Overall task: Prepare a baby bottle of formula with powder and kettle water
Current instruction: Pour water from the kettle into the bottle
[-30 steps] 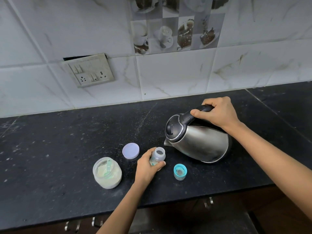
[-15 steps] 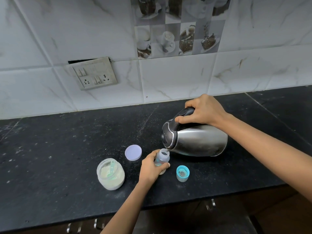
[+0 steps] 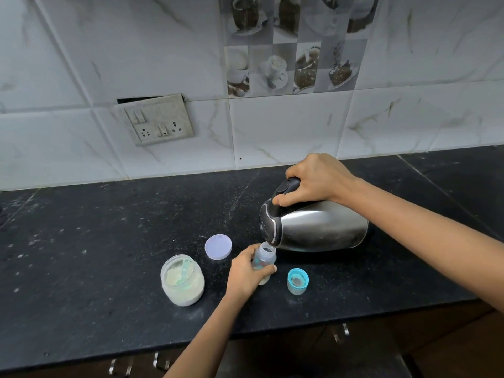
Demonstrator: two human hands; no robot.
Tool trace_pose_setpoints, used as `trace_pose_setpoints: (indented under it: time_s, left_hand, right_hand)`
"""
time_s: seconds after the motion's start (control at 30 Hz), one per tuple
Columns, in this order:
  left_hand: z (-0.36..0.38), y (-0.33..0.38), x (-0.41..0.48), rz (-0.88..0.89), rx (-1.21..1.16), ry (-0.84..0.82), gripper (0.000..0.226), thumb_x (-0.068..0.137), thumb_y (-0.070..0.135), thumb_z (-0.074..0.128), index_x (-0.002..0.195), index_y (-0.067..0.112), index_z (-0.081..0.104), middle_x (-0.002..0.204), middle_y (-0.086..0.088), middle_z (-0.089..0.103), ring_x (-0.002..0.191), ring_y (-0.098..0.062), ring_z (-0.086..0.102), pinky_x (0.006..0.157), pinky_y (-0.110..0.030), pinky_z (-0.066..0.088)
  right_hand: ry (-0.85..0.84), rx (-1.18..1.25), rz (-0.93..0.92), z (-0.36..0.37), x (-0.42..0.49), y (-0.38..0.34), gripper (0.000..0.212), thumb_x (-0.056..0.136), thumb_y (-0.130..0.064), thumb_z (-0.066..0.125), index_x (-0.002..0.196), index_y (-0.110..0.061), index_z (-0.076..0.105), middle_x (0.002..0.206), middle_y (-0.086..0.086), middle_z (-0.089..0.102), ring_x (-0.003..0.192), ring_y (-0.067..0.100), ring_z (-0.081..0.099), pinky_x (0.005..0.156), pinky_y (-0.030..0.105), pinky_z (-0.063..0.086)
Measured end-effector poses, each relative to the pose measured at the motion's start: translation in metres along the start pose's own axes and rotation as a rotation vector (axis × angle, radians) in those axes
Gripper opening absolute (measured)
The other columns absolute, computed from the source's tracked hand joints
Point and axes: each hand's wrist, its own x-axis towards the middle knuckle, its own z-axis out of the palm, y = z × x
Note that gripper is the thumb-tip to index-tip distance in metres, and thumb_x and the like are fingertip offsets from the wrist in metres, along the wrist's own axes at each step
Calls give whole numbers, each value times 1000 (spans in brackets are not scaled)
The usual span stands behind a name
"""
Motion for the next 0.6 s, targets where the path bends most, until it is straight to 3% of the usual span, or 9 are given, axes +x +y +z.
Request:
trace_pose_setpoints:
  time_s: [0.2, 0.6]
  left_hand:
    - [-3, 0, -1, 0, 4, 3, 55, 69, 26, 84, 118, 32, 59, 110, 15, 66, 102, -3, 61, 94, -25, 49]
    - [-4, 0, -1, 14, 21, 13, 54, 69, 27, 83, 117, 34, 59, 111, 17, 64, 103, -3, 60, 91, -23, 48]
  right_hand:
    - [-16, -36, -20, -10, 5, -8, 65, 68, -74, 63, 53, -13, 45, 43, 0, 39, 48, 22, 40, 45, 27, 24]
    - [-18, -84, -48, -22, 11, -11, 68, 67, -77, 58, 59, -10, 53, 46, 2, 44, 54, 25, 49, 45, 27, 26]
